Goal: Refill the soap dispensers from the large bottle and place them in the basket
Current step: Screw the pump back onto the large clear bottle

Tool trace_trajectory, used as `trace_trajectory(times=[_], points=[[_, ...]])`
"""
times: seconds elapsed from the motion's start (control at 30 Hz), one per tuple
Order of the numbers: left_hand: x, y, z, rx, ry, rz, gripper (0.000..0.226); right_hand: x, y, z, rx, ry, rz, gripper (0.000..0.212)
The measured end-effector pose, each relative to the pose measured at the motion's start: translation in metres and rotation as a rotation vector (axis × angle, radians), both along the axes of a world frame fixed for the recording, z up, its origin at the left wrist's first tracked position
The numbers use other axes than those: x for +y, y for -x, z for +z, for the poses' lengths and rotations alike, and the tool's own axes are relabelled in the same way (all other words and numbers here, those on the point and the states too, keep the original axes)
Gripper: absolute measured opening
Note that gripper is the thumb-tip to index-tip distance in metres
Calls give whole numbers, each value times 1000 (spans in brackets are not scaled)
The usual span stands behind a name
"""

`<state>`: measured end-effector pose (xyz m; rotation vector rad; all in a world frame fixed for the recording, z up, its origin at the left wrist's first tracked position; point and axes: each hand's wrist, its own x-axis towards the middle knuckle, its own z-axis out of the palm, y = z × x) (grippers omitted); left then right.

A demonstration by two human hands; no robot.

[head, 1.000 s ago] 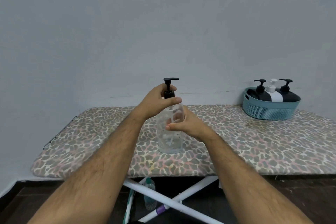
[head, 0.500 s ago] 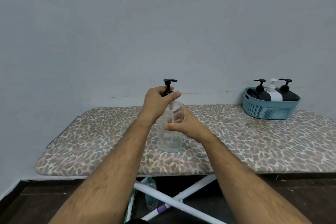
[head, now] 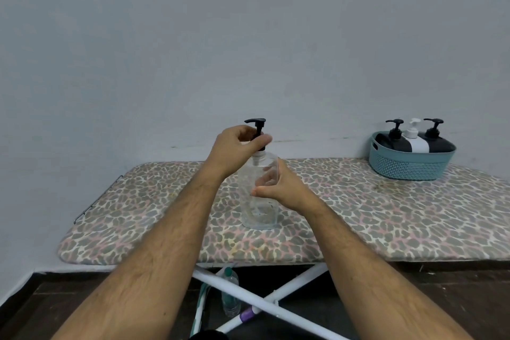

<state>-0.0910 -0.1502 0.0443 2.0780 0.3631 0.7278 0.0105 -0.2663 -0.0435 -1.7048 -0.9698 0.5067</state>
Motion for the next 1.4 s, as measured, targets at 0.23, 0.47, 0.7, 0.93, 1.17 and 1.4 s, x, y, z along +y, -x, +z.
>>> trace_trajectory(times=[0.23,0.47,0.7,0.93,1.17,1.4], points=[[-14,-6,-11,-132,-4,139,20,-2,-1,-2,7,-22,9,72],[14,1,-7,-41,203,-280,19,0,-4,-3,10,5,20,72],[9,-2,-5,52,34,-182,20,0,-3,-1,1,11,-11,70],[-24,-8,-17,-148,-150,279,27,1,-1,-3,-34,17,-26,69],[-15,-9,-11,-65,-120,194,26,1,-7,-3,-8,24,17,71],[-11,-6,-8,-48,-102,103,25,0,-4,0,-9,41,5,78]])
